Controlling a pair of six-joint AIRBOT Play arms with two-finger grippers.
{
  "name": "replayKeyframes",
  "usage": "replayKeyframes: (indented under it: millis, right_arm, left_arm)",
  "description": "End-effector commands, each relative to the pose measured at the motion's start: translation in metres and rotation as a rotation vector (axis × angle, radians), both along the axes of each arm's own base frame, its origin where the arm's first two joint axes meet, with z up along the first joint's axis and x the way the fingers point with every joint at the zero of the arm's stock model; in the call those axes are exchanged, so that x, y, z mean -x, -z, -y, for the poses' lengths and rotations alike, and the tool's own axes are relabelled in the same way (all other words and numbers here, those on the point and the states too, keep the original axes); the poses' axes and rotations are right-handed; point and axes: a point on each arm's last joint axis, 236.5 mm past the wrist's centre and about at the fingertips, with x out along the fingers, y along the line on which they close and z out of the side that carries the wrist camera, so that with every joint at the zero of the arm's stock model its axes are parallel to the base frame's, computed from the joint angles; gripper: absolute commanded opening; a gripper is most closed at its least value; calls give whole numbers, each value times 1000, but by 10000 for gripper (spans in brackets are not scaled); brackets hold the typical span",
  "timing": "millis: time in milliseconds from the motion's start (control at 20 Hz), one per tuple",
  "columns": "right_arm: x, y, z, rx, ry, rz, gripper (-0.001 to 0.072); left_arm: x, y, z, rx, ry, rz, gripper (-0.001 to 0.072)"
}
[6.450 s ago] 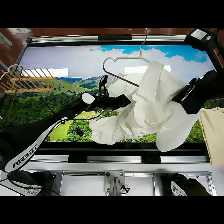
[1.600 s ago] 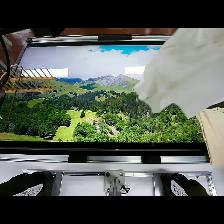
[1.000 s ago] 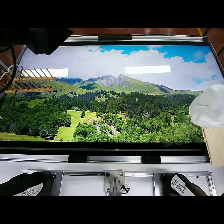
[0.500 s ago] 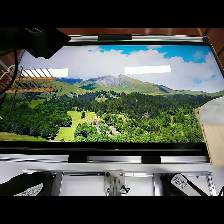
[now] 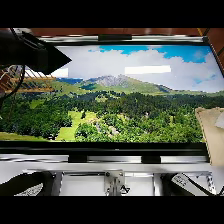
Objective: Fold the shirts.
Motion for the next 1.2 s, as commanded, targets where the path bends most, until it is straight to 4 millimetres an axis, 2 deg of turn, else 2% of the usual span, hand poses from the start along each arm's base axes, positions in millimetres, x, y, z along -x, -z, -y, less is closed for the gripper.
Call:
replayKeyframes:
  millis: [0,150,200,300,450,650,800,950,1150]
  right_arm:
    - [9,-1,16,21,33,6,73]
    - [18,-13,28,77,56,38,73]
    - [24,-13,33,78,71,42,73]
    - [35,-7,42,69,103,36,73]
    - [50,-3,56,66,141,35,73]
    - [80,-3,70,71,201,65,73]
    - [117,0,79,68,288,46,73]
    - [149,12,87,23,360,102,73]
    - [157,38,98,-70,362,165,73]
  left_arm:
    - [4,5,-1,-5,-5,-35,532]
    - [3,11,-1,-2,-14,-59,532]
    - [3,13,0,-4,-14,-63,529]
    - [3,13,0,-4,-13,-63,453]
    - [4,13,1,-4,-10,-64,454]
    - [9,13,8,-5,12,-65,453]
    - [17,14,18,11,24,-85,452]
    - [24,14,29,16,51,-92,447]
    - [26,16,43,32,63,-110,446]
